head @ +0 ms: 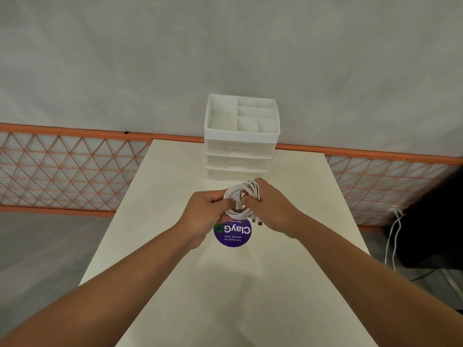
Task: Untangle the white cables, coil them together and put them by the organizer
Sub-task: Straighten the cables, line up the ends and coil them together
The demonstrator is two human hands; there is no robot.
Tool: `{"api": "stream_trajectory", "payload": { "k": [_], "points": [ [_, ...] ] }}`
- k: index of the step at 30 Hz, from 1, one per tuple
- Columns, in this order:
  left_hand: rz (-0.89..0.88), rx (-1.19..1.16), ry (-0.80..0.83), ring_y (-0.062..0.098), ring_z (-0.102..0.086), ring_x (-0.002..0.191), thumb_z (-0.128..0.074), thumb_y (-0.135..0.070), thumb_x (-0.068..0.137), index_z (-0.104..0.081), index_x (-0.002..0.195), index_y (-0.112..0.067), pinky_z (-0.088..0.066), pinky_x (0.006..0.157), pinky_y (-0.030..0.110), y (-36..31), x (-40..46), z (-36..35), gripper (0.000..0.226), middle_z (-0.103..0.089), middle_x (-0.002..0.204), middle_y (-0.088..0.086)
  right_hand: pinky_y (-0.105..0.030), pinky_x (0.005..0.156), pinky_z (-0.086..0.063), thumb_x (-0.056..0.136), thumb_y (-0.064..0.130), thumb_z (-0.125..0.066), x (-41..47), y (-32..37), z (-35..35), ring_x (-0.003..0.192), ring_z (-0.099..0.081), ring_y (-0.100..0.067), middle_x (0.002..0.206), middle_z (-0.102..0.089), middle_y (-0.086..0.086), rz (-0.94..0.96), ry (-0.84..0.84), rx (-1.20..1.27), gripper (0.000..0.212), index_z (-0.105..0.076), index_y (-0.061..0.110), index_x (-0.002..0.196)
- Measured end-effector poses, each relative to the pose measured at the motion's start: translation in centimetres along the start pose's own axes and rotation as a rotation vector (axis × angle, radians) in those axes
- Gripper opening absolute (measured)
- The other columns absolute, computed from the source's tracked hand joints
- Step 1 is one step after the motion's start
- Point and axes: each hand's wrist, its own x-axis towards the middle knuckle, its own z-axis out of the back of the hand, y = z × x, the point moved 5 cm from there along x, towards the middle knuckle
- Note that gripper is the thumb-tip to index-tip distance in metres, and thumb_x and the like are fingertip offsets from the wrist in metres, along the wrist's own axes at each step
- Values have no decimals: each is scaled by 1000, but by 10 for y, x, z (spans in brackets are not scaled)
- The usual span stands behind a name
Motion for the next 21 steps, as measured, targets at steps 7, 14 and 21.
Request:
{"api": "stream_trajectory", "payload": {
  "k": [7, 14, 21],
  "points": [
    [13, 54, -36, 31, -75, 86, -67, -2, 86, -75, 106, -6, -61, 81, 39, 2, 0, 1, 22, -77, 96, 13, -5, 47, -40, 82, 15, -72, -6, 11, -3, 73, -59, -9, 90, -59, 2, 70, 97, 75, 33, -49, 18, 106],
    [46, 65, -11, 27, -75, 85, -71, -9, 85, -75, 105, -7, -61, 77, 32, 3, 0, 4, 21, -77, 94, 12, -14, 57, -47, 77, 13, -76, -7, 6, -4, 78, -62, -13, 90, -60, 4, 77, 46, 82, 34, -52, 23, 98],
    [61, 172, 99, 33, -71, 99, -57, -2, 89, -74, 103, 0, -57, 92, 40, -7, 0, 5, 21, -75, 100, 19, -10, 45, -41, 81, -1, -68, -8, 20, 6, 52, -60, -3, 70, -63, 5, 66, 204, 194, 21, -62, 18, 89]
  ]
}}
